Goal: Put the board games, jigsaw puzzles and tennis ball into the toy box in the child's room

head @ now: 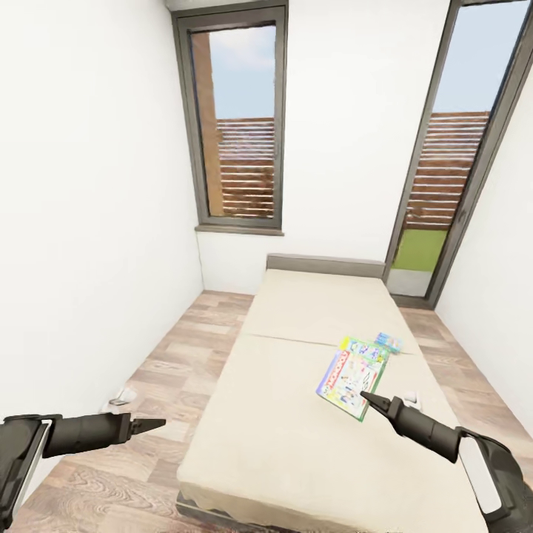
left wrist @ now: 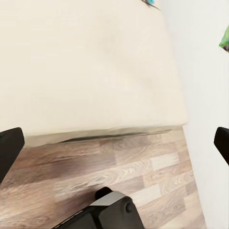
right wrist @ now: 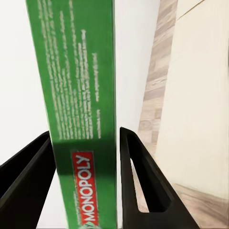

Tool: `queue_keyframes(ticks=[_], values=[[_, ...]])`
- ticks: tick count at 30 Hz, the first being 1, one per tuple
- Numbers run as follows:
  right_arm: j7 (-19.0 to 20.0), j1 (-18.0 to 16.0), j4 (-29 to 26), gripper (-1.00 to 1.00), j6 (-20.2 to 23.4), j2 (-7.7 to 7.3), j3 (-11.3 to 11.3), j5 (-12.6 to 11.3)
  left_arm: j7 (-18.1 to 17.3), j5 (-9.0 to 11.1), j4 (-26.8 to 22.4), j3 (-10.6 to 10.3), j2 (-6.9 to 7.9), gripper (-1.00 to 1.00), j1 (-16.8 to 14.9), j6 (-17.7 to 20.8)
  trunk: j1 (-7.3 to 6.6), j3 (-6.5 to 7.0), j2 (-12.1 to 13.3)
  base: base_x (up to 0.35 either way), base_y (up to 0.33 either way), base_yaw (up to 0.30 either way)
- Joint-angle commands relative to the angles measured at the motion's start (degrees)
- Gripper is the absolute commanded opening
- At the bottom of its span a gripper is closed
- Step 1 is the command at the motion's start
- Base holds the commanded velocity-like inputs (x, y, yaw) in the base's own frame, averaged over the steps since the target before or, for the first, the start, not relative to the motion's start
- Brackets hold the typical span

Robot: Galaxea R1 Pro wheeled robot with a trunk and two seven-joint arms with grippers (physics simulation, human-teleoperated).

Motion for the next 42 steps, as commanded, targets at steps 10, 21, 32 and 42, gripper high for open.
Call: queue_keyframes(ticks=[10,21,32,42], values=[[-12.12,-0.22,0.29,-1.0,0.67,0.15,9.14,1.33,-0.67,-0.58,-0.26,0.39,-0.09,1.0,-0.08,0.52,0.02,-0.13,-0.13,-0.052,-0.044,0.278],[-17.01,-0.82,-0.75,-1.0,1.25,-0.54,15.34,1.52,-0.67,-0.43,-0.3,0.46,-0.19,1.0,-0.08,0.57,0.02,-0.13,-0.13,-0.01,-0.006,0.293],[-16.81,-0.21,-8.61,-1.0,8.1,-0.84,16.0,1.23,-1.45,-0.21,-1.2,1.64,-0.5,1.0,-0.06,0.65,-0.86,0.59,1.47,-0.011,-0.008,0.293],[-16.88,-0.01,-9.54,-1.0,8.14,-0.73,16.13,1.44,-1.38,-0.52,0.11,1.65,-2.07,1.0,-0.2,0.65,-0.86,0.59,1.47,0.0,0.0,0.293]])
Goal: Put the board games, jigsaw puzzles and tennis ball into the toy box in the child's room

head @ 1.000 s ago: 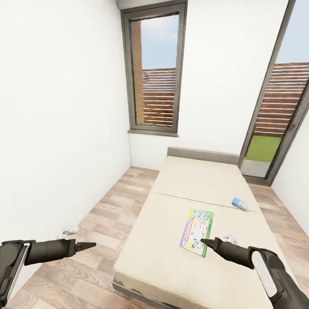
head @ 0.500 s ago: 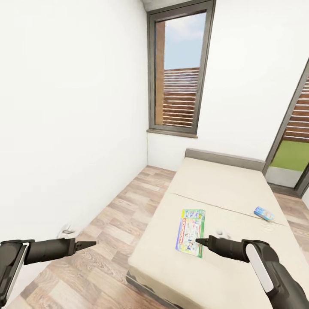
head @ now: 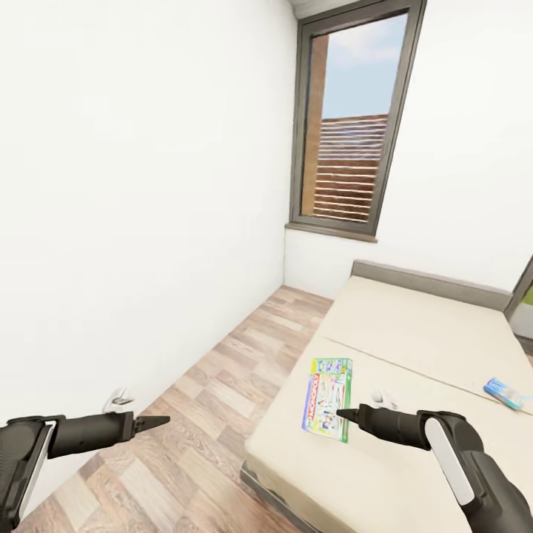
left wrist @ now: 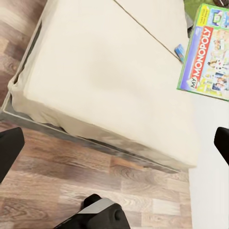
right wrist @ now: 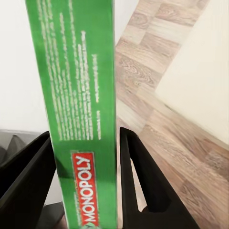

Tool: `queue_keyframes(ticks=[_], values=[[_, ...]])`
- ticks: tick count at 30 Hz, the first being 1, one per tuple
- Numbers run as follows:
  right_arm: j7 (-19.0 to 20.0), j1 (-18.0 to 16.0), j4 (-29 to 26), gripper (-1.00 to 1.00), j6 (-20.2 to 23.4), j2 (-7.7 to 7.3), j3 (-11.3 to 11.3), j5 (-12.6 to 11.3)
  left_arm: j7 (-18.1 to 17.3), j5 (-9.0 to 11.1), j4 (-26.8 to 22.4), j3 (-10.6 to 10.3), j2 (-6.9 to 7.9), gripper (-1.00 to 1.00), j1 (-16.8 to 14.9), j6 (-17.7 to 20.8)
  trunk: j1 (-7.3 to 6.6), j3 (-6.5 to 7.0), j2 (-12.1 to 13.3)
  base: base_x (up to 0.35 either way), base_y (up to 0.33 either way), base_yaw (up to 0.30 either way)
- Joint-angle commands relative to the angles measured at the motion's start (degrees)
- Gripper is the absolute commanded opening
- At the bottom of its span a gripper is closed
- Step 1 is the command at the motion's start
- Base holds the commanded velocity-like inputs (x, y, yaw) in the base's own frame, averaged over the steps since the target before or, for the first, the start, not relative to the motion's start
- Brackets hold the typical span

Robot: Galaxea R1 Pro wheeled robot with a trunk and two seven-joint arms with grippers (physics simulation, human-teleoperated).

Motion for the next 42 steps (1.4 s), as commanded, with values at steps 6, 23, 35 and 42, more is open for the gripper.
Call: queue_keyframes(ticks=[6,23,35,42], values=[[0.66,-0.04,-0.06,-1.0,0.03,-0.01,-0.24,-0.02,-0.49,-0.78,0.24,-0.06,-0.69,1.0,-2.28,0.52,0.04,-0.07,-0.14,0.0,0.0,0.291],[0.69,-0.15,-0.07,-1.0,0.0,-0.13,-0.42,-0.17,-0.33,-13.58,2.03,-2.63,-6.93,1.0,-5.57,0.52,0.04,0.99,-0.14,-0.042,0.0,0.207],[0.45,-0.3,-0.07,-1.0,0.13,-0.03,-1.43,0.04,-0.33,-14.28,1.97,-2.59,-7.44,1.0,-5.85,0.52,0.04,1.29,-0.14,-0.042,0.0,0.119],[0.29,-0.3,0.0,-1.0,0.25,0.0,-1.47,0.11,-0.56,-13.87,1.39,-1.7,-7.56,1.0,-5.86,0.52,0.04,1.3,-0.14,-0.001,0.0,0.275]])
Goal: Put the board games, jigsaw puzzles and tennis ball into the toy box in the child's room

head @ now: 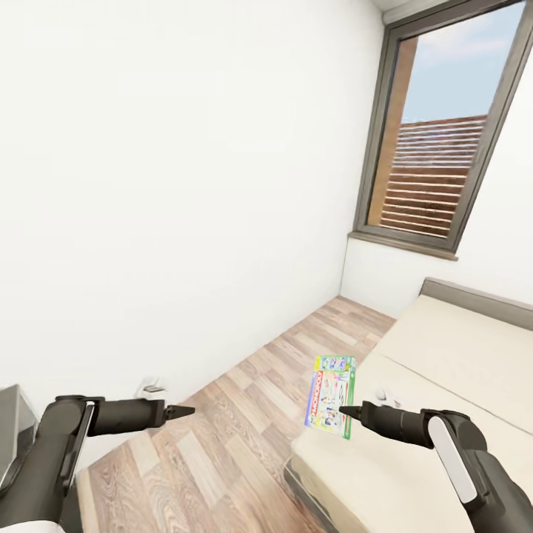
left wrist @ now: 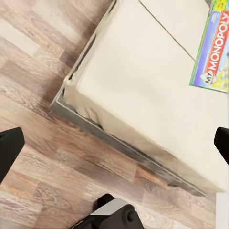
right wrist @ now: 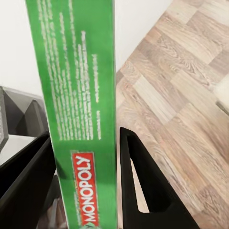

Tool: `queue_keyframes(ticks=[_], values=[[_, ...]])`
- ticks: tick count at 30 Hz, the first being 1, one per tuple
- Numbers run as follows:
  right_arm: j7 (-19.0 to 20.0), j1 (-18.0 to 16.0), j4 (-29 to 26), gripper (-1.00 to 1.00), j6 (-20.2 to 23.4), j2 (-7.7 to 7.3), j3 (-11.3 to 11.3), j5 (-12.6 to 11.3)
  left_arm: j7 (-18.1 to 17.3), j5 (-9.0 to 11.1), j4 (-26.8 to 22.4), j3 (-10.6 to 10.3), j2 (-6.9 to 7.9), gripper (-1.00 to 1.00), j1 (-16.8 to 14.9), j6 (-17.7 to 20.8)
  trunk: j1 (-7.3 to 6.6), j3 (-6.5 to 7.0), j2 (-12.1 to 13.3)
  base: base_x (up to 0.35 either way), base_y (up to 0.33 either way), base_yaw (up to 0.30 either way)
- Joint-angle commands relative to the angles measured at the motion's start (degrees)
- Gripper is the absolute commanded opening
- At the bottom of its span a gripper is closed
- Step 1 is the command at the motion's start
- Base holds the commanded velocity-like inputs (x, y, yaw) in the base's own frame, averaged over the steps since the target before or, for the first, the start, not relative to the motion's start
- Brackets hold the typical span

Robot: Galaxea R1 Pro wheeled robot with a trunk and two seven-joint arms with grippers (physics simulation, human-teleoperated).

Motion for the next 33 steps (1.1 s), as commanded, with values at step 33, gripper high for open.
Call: queue_keyframes(ticks=[33], values=[[0.43,-0.04,0.04,-1.0,0.03,0.09,-0.11,0.31,-6.96,-0.22,-0.86,6.21,0.16,1.0,0.01,0.51,0.04,-0.14,-0.14,-0.031,-0.04,0.291]])
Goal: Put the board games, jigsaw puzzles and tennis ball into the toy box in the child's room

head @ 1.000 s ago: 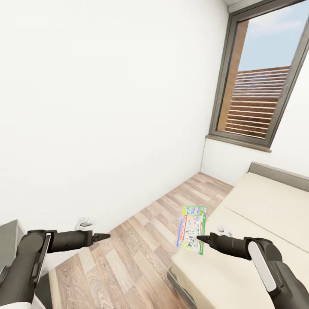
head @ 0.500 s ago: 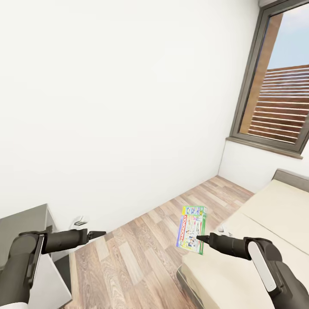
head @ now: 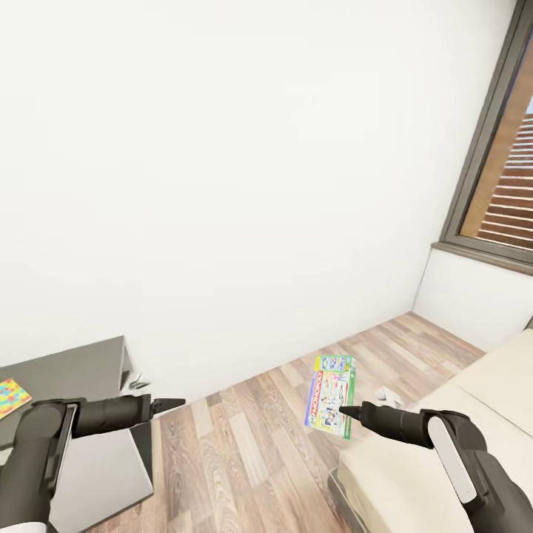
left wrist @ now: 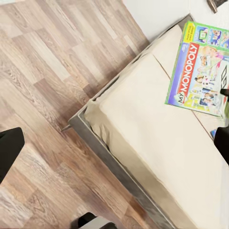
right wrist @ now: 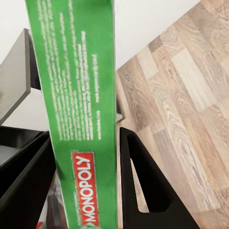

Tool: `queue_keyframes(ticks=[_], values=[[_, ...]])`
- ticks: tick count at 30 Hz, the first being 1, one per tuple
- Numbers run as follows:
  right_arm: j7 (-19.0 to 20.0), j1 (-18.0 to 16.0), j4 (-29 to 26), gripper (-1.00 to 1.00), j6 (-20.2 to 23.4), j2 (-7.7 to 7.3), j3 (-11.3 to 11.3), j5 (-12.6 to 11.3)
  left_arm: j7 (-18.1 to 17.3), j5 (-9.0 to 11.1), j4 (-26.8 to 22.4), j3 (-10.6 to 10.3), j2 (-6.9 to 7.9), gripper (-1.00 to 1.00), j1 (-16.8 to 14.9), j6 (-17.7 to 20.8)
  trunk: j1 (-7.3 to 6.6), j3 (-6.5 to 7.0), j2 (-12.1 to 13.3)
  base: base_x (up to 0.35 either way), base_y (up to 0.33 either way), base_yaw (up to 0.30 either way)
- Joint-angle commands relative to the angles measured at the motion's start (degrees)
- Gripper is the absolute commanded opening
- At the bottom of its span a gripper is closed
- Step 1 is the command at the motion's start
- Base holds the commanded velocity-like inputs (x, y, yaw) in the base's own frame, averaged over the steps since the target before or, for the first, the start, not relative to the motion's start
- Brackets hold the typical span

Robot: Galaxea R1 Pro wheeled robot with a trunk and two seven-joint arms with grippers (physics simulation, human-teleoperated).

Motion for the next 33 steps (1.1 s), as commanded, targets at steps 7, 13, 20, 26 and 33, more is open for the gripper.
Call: queue_keyframes(ticks=[7,13,20,26,33], values=[[0.57,-0.05,0.13,-1.0,0.2,-0.1,-0.1,0.08,-0.93,-0.49,-0.03,0.08,0.13,1.0,-0.02,0.58,0.04,-0.14,-0.14,0.0,0.0,0.291],[0.68,-0.28,0.47,-1.0,0.17,-0.25,-0.19,-0.08,-10.23,-0.62,-0.03,0.28,0.58,1.0,0.09,0.58,0.04,-0.14,-0.14,0.0,0.0,0.291],[1.17,-0.19,0.72,-1.0,0.25,-2.45,-3.62,-0.59,-10.23,-0.04,-0.32,7.02,1.64,1.0,0.16,0.58,0.04,-0.14,-0.14,0.0,0.0,0.291],[1.27,-0.08,0.78,-1.0,0.26,-3.04,-5.02,-0.89,-10.23,0.43,-0.37,9.19,1.71,1.0,0.16,0.58,0.04,-0.14,-0.14,0.0,0.0,0.291],[1.28,-0.05,0.78,-1.0,0.26,-3.07,-5.21,-0.89,-10.23,0.53,-0.38,9.44,1.65,1.0,0.17,0.58,0.04,-0.14,-0.14,0.0,0.0,0.291]])
